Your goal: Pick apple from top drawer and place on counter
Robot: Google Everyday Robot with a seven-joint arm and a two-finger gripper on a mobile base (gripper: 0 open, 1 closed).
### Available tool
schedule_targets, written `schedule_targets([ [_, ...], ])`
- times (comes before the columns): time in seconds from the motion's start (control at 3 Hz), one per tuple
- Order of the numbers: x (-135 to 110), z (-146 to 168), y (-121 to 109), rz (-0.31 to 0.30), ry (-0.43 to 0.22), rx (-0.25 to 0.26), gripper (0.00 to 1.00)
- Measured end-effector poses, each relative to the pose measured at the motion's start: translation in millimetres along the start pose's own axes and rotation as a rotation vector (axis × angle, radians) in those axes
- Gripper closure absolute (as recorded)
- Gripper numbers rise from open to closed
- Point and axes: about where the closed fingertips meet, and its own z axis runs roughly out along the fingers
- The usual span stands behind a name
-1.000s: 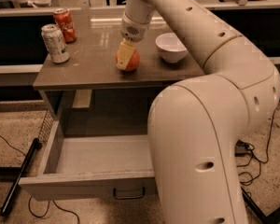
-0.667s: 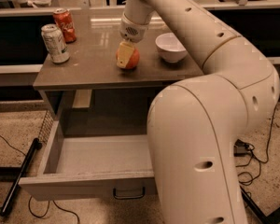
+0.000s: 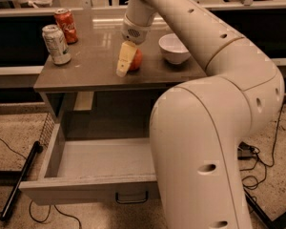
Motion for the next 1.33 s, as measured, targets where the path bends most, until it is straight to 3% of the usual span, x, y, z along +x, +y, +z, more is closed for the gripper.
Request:
schedule_targets([
  [0.33,-7.7,-28.3,4.5,-0.084,-0.012,0.043,0.0],
  [0.67,-2.6,-98.0,8.6,-0.119,-0.015,0.225,0.0],
  [1.0,32.9,-140.5,1.8,-0.018,-0.026,0.345,0.0],
  [1.33,34.4,-144.4,1.6,-0.01,-0.031,0.355,0.0],
])
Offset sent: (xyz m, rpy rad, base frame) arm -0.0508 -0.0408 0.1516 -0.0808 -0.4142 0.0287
